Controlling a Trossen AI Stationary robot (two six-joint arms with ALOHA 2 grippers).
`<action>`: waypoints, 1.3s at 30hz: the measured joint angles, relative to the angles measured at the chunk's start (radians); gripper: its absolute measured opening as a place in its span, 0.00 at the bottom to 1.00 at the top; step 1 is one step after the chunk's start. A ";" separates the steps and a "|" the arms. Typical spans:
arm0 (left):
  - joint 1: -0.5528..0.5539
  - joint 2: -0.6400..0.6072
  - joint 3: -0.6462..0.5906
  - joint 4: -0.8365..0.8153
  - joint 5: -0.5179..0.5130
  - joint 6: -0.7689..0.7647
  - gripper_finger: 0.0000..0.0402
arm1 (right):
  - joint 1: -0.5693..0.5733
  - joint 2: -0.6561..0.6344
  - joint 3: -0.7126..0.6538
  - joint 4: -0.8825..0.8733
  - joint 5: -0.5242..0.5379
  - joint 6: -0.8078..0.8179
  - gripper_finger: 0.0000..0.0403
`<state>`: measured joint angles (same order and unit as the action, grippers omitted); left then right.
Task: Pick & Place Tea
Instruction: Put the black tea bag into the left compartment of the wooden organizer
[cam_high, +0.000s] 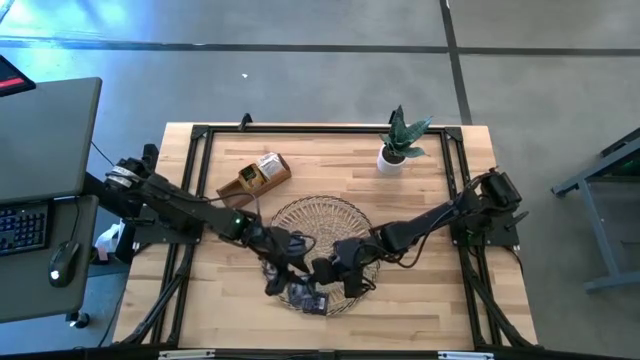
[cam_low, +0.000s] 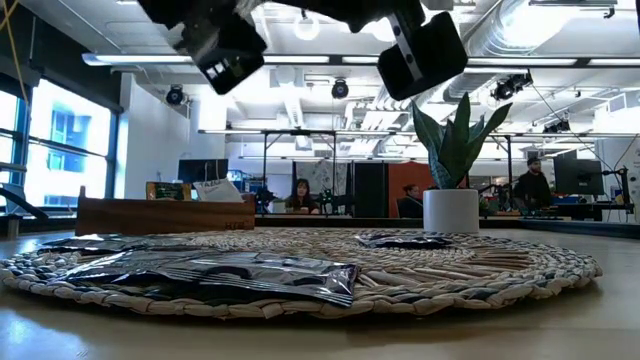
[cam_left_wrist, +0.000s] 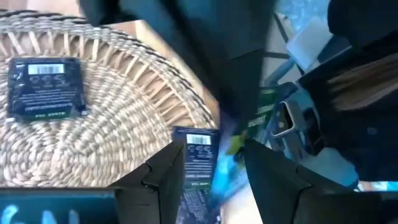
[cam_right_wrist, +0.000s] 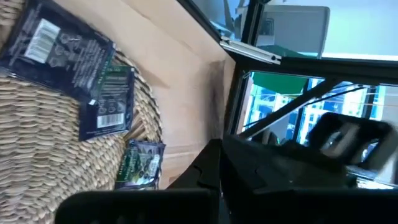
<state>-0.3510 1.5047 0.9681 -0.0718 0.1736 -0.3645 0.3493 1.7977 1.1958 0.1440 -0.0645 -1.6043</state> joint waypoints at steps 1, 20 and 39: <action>0.002 0.000 0.000 0.001 0.000 -0.003 0.40 | 0.000 0.000 0.000 0.000 -0.007 0.001 0.00; 0.032 -0.001 0.001 -0.028 0.058 0.027 0.04 | -0.044 0.000 0.000 -0.008 0.030 0.086 0.04; 0.030 -0.091 0.001 -0.313 -0.251 -0.101 0.01 | -0.078 -0.053 0.001 -0.156 0.495 0.304 0.16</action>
<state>-0.3210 1.4141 0.9694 -0.3845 -0.0773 -0.4654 0.2716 1.7445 1.1969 -0.0116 0.4309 -1.3005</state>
